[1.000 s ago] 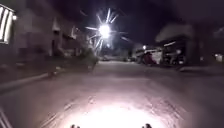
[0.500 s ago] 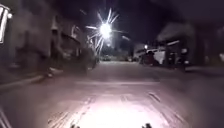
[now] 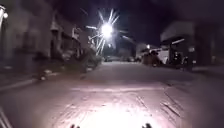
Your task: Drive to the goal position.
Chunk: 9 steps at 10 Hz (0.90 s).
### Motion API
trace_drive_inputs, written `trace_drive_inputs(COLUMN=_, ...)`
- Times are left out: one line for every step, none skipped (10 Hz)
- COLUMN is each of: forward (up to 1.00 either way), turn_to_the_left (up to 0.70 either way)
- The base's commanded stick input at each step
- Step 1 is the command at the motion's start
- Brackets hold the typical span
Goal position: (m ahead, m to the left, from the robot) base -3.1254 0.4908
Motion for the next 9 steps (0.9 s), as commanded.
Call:
trace_drive_inputs(forward=0.85, turn_to_the_left=0.00)
trace_drive_inputs(forward=0.85, turn_to_the_left=-0.04)
trace_drive_inputs(forward=0.85, turn_to_the_left=-0.30)
trace_drive_inputs(forward=0.85, turn_to_the_left=-0.24)
trace_drive_inputs(forward=0.85, turn_to_the_left=-0.13)
trace_drive_inputs(forward=0.85, turn_to_the_left=-0.02)
trace_drive_inputs(forward=0.85, turn_to_the_left=0.00)
trace_drive_inputs(forward=0.85, turn_to_the_left=0.00)
trace_drive_inputs(forward=0.85, turn_to_the_left=0.00)
